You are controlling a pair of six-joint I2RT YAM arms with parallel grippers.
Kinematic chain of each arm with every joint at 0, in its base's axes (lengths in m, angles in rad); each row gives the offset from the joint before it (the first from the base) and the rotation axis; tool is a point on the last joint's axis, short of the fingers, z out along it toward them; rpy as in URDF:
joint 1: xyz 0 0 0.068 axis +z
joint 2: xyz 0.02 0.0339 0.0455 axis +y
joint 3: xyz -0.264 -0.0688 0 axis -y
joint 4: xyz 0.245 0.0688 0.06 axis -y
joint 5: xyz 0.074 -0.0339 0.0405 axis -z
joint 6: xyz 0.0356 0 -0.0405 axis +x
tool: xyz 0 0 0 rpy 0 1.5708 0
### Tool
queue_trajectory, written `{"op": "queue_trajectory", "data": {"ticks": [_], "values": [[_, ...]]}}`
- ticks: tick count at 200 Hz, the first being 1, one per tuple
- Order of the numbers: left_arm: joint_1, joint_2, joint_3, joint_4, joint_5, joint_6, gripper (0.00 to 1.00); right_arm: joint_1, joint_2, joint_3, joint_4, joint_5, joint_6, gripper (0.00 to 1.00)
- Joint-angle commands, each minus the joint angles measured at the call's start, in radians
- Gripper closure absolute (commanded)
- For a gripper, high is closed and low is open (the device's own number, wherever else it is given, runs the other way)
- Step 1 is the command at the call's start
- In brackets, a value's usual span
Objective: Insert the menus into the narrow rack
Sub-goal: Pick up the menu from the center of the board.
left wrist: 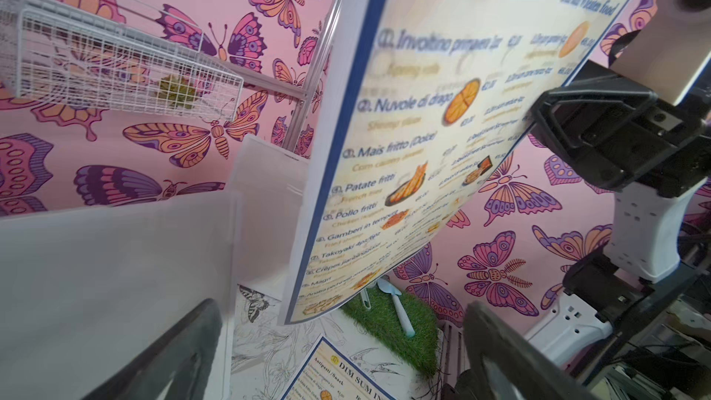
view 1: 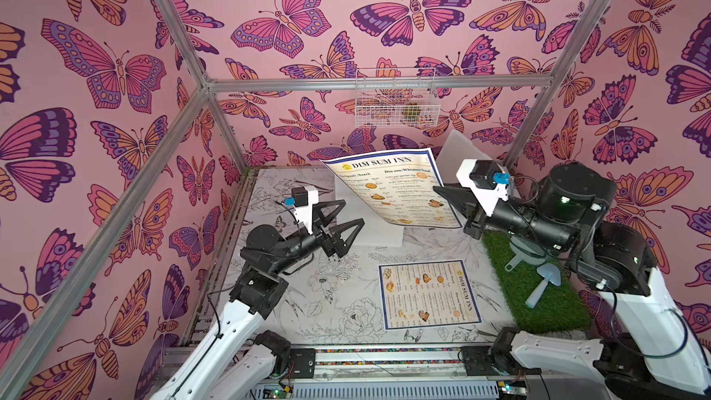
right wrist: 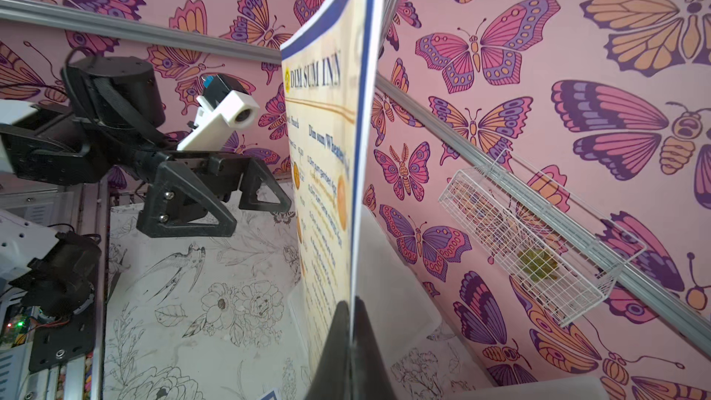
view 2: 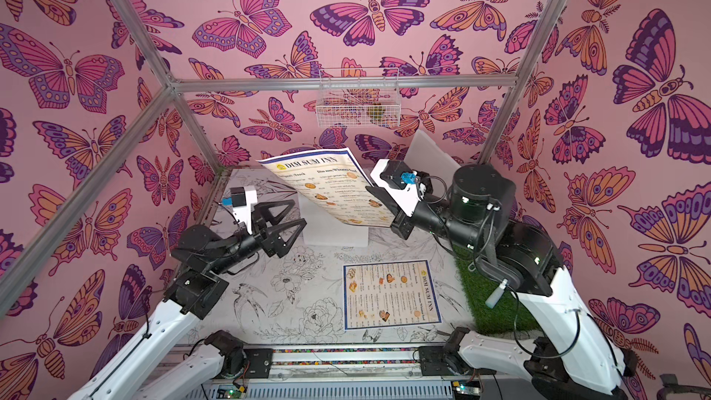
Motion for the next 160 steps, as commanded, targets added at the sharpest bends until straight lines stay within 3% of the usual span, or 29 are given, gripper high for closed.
{"op": "queue_trajectory", "data": {"ticks": [1,39,71,114,160], "values": [[0.005,0.026,0.046,0.098,0.086,0.004,0.01,0.007,-0.011,-0.013,0.043,-0.076,0.041,1.0],[0.005,0.04,0.099,0.103,0.127,0.035,0.01,0.008,-0.065,-0.036,0.083,-0.127,0.108,1.0],[0.006,0.022,0.128,0.114,0.174,0.05,0.04,0.008,-0.081,-0.052,0.133,-0.156,0.256,1.0],[0.006,-0.002,0.157,0.13,0.219,0.043,0.22,0.008,-0.099,-0.101,0.208,-0.151,0.428,1.0],[0.005,-0.025,0.176,0.154,0.242,0.018,0.56,0.008,-0.102,-0.125,0.226,-0.147,0.49,1.0]]}}
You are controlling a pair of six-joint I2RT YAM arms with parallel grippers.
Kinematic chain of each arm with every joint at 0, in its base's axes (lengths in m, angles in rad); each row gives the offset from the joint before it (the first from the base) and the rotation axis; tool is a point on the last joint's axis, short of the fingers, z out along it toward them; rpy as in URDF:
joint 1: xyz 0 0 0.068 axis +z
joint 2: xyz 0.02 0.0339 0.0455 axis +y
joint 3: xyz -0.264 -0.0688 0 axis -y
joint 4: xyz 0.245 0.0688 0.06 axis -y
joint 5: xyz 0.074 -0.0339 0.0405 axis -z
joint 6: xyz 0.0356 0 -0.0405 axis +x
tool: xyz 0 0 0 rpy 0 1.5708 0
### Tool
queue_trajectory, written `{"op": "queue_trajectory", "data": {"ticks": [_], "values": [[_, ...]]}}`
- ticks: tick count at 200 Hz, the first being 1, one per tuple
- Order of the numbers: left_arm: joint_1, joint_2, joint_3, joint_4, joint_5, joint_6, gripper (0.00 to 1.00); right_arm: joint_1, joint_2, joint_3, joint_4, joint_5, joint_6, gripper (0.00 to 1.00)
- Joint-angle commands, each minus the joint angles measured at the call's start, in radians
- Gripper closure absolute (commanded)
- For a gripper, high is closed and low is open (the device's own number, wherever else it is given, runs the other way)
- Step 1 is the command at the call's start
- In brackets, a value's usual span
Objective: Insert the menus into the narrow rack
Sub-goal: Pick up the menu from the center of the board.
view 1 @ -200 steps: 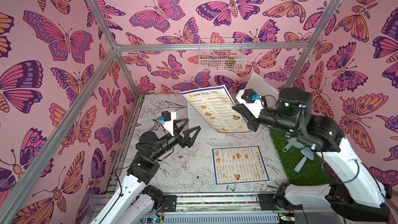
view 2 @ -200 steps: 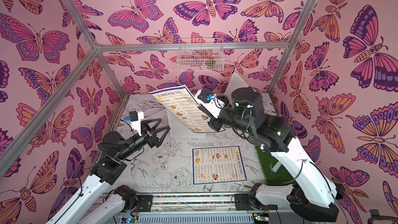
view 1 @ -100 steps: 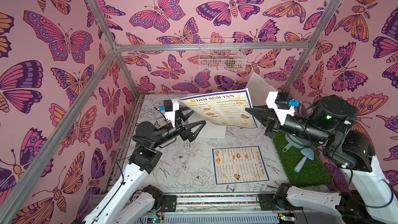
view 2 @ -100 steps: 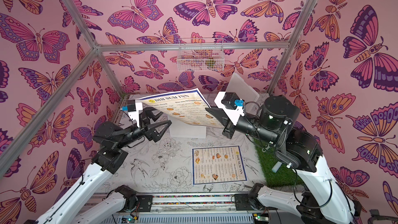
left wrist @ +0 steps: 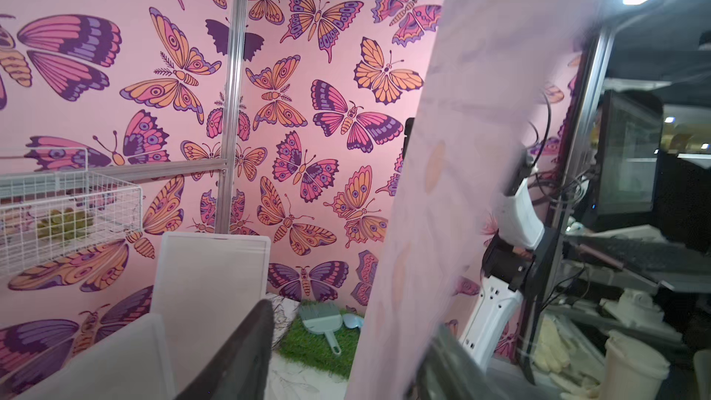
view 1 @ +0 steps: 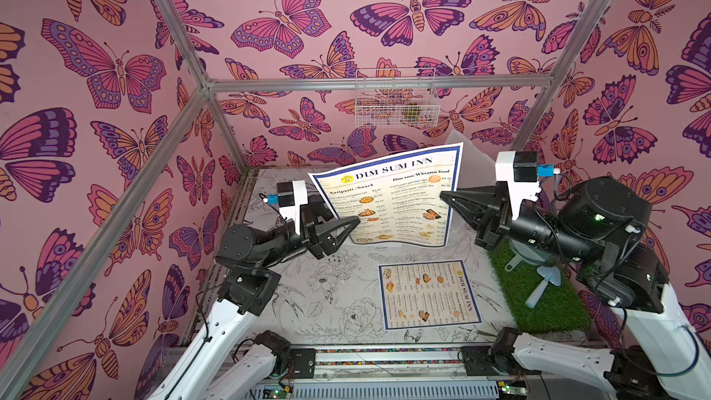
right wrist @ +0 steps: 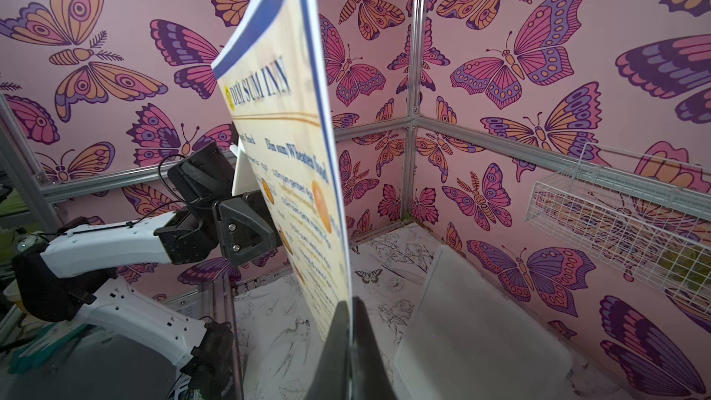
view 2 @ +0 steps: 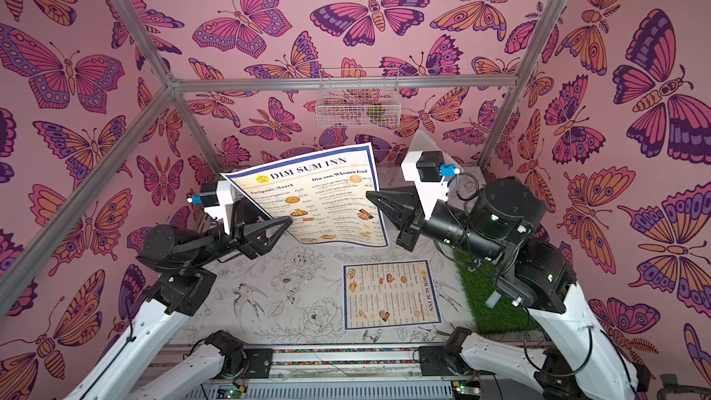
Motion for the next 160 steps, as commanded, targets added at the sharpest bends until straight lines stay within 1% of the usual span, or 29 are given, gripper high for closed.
{"op": "queue_trajectory", "data": {"ticks": [1,23,37,51,56,62,71,85,91,103,113,128,149,160], "values": [[0.005,-0.018,0.028,0.04,0.035,-0.008,0.56,0.008,-0.007,-0.011,0.045,-0.005,0.074,1.0],[0.006,-0.027,0.035,0.037,0.034,-0.01,0.72,0.008,-0.013,-0.028,0.053,-0.004,0.077,1.0],[0.005,-0.031,0.041,0.02,0.034,-0.006,0.87,0.008,-0.017,-0.035,0.05,0.002,0.069,1.0],[0.006,-0.033,0.047,0.008,0.041,-0.003,0.98,0.008,-0.018,-0.043,0.05,-0.007,0.058,1.0],[0.006,-0.035,0.048,0.007,0.042,-0.003,0.99,0.008,-0.02,-0.047,0.053,-0.016,0.051,1.0],[0.006,-0.037,0.049,0.003,0.042,-0.003,0.99,0.008,-0.022,-0.055,0.059,-0.033,0.046,0.96],[0.006,-0.04,0.048,0.002,0.044,-0.001,0.99,0.007,-0.027,-0.069,0.07,-0.057,0.037,0.86],[0.005,-0.044,0.045,0.0,0.043,-0.002,0.98,0.008,-0.032,-0.087,0.091,-0.09,0.032,0.66],[0.006,-0.045,0.045,0.001,0.044,-0.003,0.99,0.008,-0.034,-0.093,0.097,-0.103,0.031,0.61],[0.006,-0.045,0.045,0.001,0.045,-0.005,0.99,0.008,-0.033,-0.1,0.099,-0.116,0.027,0.54],[0.005,-0.047,0.045,0.001,0.048,-0.007,0.99,0.008,-0.032,-0.104,0.096,-0.119,0.021,0.53],[0.005,-0.045,0.047,-0.003,0.047,-0.007,0.99,0.008,-0.033,-0.111,0.091,-0.122,0.012,0.53],[0.005,-0.043,0.048,-0.008,0.039,-0.01,0.99,0.008,-0.036,-0.123,0.092,-0.167,-0.004,0.56],[0.005,-0.041,0.05,-0.016,0.034,-0.01,0.99,0.008,-0.038,-0.132,0.092,-0.189,-0.013,0.59]]}}
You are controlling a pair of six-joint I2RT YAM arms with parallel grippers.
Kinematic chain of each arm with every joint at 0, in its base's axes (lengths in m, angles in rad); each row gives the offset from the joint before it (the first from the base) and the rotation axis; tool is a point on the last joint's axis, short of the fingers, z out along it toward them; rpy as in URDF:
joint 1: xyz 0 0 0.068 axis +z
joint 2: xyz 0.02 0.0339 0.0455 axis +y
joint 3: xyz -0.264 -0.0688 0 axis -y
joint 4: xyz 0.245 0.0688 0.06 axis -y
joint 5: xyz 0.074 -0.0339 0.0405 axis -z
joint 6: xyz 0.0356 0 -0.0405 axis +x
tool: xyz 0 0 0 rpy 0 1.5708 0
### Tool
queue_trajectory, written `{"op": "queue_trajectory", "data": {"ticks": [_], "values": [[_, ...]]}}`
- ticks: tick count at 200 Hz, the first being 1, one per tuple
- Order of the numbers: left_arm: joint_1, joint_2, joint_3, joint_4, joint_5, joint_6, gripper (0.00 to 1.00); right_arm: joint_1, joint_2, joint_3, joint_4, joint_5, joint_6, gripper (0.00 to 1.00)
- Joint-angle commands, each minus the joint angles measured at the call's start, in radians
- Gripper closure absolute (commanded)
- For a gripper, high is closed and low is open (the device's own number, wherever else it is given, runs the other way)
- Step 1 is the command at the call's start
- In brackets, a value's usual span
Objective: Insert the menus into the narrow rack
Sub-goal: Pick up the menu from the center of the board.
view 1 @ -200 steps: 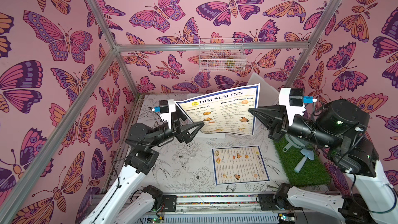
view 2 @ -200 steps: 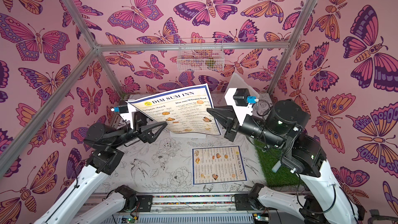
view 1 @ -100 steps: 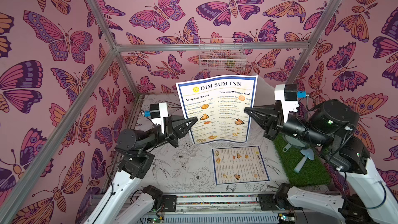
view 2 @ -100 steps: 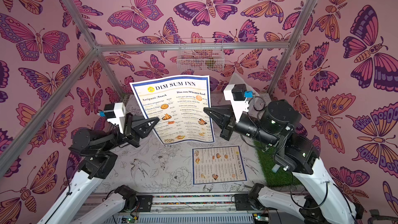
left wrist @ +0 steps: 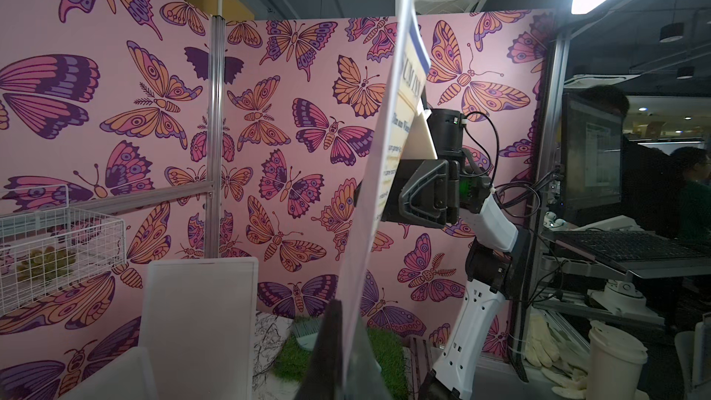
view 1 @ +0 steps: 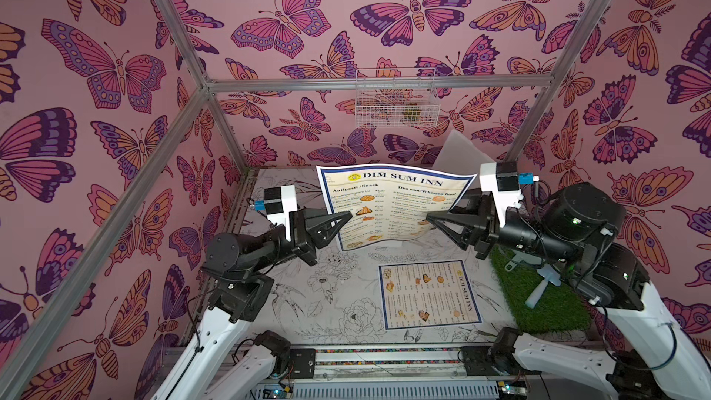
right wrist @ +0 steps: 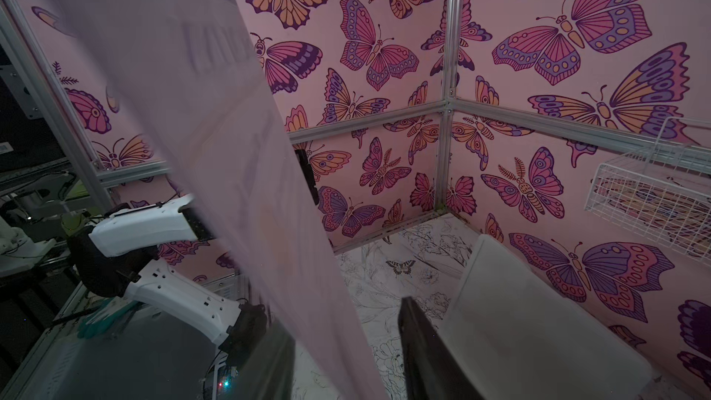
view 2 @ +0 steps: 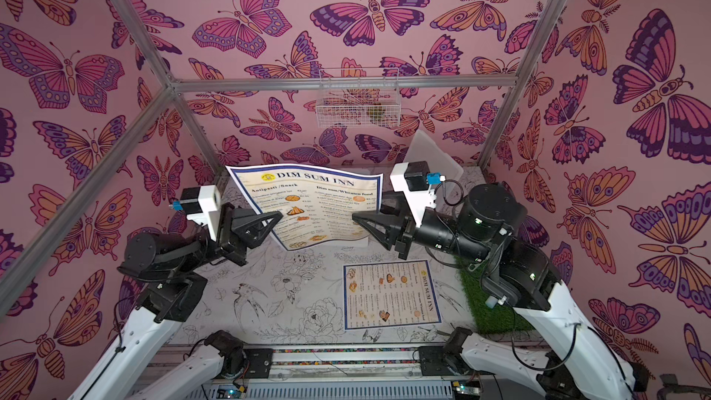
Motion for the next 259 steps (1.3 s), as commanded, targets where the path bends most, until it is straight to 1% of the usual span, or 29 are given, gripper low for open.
{"op": "queue_trajectory", "data": {"ticks": [1,21,45,66,87,111,165,195,207,241,251,259], "values": [[0.005,-0.005,0.02,-0.011,0.007,-0.006,0.99,0.008,-0.011,-0.016,0.025,-0.069,-0.03,0.59],[0.006,-0.001,0.025,-0.036,-0.004,-0.005,0.98,0.008,-0.019,-0.037,0.032,-0.073,-0.04,0.61],[0.006,0.005,0.03,-0.034,-0.002,-0.02,0.99,0.006,-0.025,-0.053,0.035,-0.038,-0.055,0.62],[0.006,0.011,0.031,-0.028,-0.004,-0.032,0.99,0.005,-0.04,-0.08,0.065,-0.043,-0.072,0.55],[0.006,0.014,0.034,-0.04,-0.016,-0.034,0.99,0.003,-0.045,-0.088,0.071,-0.095,-0.081,0.52],[0.007,0.02,0.038,-0.059,-0.025,-0.026,0.99,0.003,-0.063,-0.105,0.101,-0.12,-0.077,0.53],[0.007,0.03,0.042,-0.064,-0.013,-0.035,0.99,0.003,-0.05,-0.09,0.05,0.012,-0.086,0.69],[0.007,0.028,0.044,-0.081,-0.036,-0.036,0.99,0.003,-0.045,-0.097,0.081,0.017,-0.06,0.69],[0.007,0.033,0.053,-0.1,-0.057,-0.028,0.98,0.003,-0.042,-0.104,0.104,0.047,-0.05,0.67],[0.021,0.079,0.103,-0.168,-0.138,-0.025,0.99,0.0,0.013,-0.098,0.156,0.144,-0.004,0.66],[0.032,0.101,0.118,-0.169,-0.146,-0.033,0.99,-0.012,0.035,-0.082,0.157,0.169,0.002,0.66],[0.043,0.121,0.132,-0.164,-0.15,-0.046,0.99,-0.033,0.053,-0.071,0.16,0.163,0.012,0.66]]}}
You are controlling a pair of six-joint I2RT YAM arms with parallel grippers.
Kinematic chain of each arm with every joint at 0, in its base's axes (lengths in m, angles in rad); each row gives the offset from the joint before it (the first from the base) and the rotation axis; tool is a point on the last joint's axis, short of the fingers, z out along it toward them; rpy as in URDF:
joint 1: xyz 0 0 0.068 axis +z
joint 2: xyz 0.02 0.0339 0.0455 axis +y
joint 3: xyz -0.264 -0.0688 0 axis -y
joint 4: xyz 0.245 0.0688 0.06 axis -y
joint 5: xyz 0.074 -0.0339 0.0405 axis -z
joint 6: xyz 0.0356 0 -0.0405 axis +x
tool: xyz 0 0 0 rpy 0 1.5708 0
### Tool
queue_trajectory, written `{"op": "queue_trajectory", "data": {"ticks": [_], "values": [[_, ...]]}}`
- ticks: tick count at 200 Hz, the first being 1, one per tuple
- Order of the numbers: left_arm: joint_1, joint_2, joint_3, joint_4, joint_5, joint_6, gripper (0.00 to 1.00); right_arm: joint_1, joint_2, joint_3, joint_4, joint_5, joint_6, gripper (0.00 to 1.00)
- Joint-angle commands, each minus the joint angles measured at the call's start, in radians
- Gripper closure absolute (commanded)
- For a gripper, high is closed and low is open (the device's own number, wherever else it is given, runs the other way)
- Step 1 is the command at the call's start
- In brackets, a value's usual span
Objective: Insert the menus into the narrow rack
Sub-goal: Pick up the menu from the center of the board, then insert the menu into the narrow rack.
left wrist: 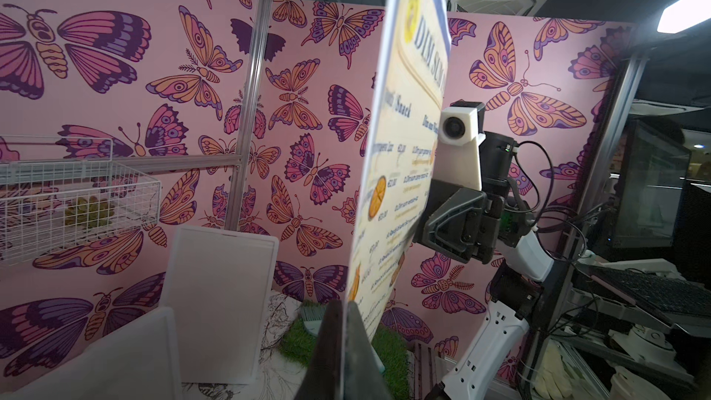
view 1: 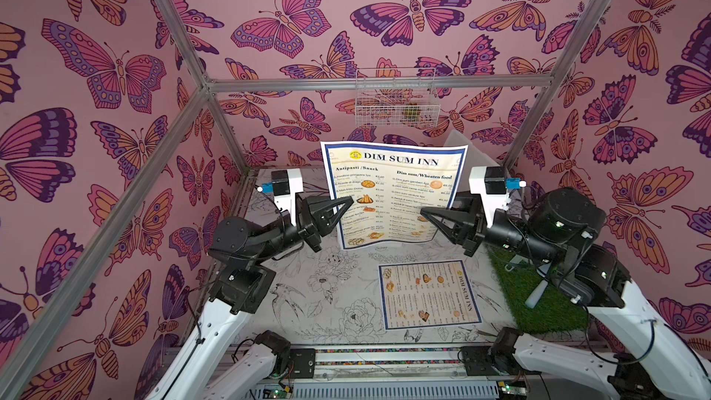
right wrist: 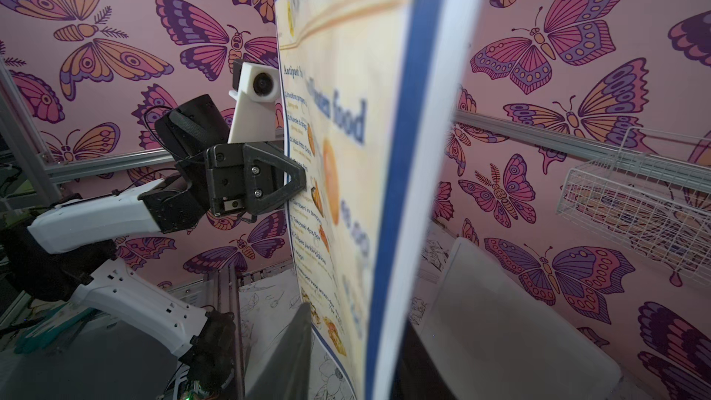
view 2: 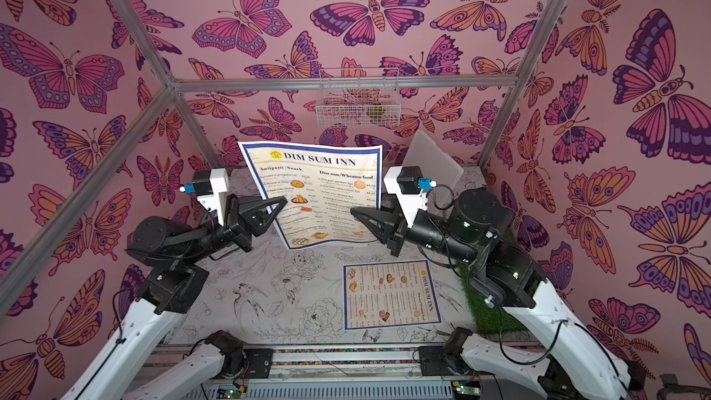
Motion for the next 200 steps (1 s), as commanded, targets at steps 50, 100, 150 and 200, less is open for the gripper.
{"op": "queue_trajectory", "data": {"ticks": [50,100,150,200], "values": [[0.117,0.174,0.107,0.13,0.036,-0.146,0.99,-0.268,0.123,0.017,0.254,-0.201,0.233,0.65],[0.162,0.296,0.168,0.25,0.052,-0.214,0.99,-0.374,0.231,0.028,0.435,-0.349,0.345,0.61],[0.195,0.453,0.267,0.353,0.089,-0.27,0.99,-0.456,0.334,0.093,0.489,-0.435,0.366,0.59],[0.202,0.585,0.371,0.457,0.167,-0.355,0.99,-0.514,0.475,0.164,0.66,-0.595,0.418,0.54]]}}
